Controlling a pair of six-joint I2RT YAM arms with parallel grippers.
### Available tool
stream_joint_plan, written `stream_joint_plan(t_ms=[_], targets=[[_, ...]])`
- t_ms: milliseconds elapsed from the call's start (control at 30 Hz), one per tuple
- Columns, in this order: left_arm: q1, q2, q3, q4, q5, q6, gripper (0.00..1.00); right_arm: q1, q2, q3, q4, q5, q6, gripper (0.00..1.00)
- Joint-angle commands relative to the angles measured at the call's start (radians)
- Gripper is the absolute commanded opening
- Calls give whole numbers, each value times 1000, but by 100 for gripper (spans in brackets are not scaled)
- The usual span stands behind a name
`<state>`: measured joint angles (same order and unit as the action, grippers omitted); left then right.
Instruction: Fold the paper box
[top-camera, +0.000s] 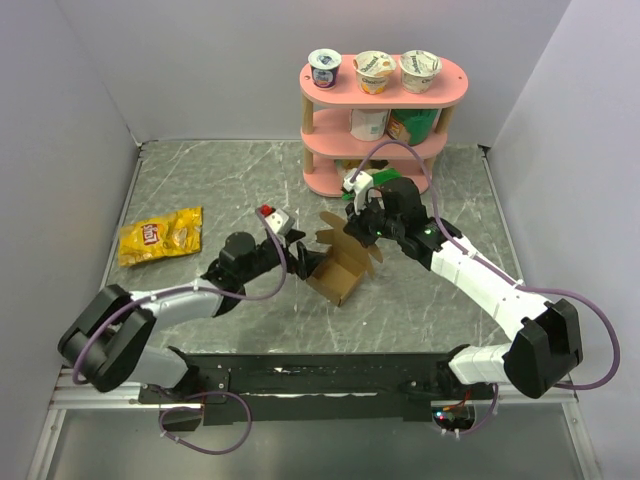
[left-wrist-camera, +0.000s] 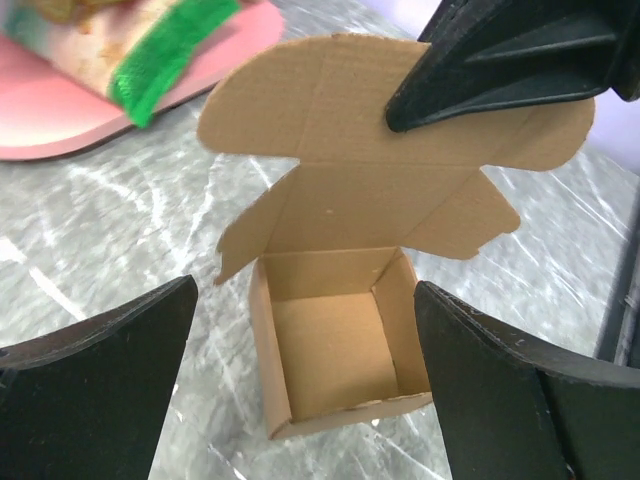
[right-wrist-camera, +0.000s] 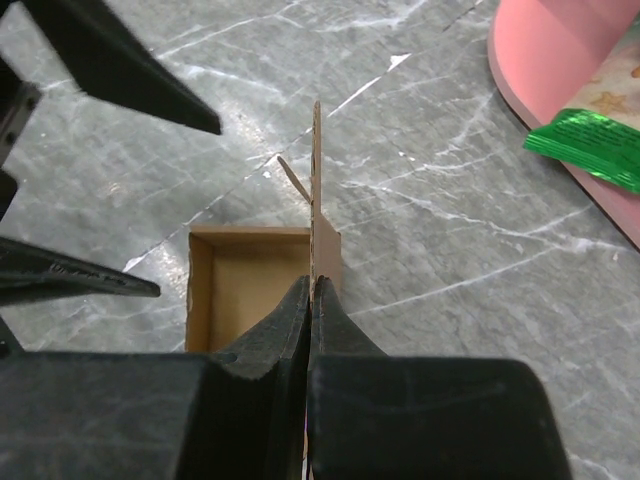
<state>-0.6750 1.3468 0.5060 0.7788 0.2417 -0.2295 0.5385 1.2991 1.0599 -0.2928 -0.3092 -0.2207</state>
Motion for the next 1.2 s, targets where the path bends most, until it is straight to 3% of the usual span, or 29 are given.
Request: stream_joint_plan(t_ms=[0, 200, 400, 600, 767, 800, 933, 1167], targets=[[80, 72, 112, -3, 306, 6, 96, -12, 2, 29, 3, -53, 11, 0], [156, 250, 238, 11, 487, 6, 99, -17, 6, 38, -9, -71, 9, 0], [172, 321, 264, 17, 544, -37, 81, -20, 5, 40, -3, -57, 4, 0], [149, 315, 197, 99, 407, -67, 65, -18, -1, 17, 30, -25, -6, 0], [82, 324, 224, 57, 263, -30, 51, -18, 3, 5, 53, -15, 3, 0], [59, 330, 229, 44, 230, -27, 42, -18, 0, 2, 57, -5, 6, 0], [8, 311, 217, 25, 50, -44, 21, -12, -6, -9, 79, 35, 15, 0], [-52, 324, 227, 1, -148, -77, 17, 9, -4, -23, 110, 53, 24, 0]])
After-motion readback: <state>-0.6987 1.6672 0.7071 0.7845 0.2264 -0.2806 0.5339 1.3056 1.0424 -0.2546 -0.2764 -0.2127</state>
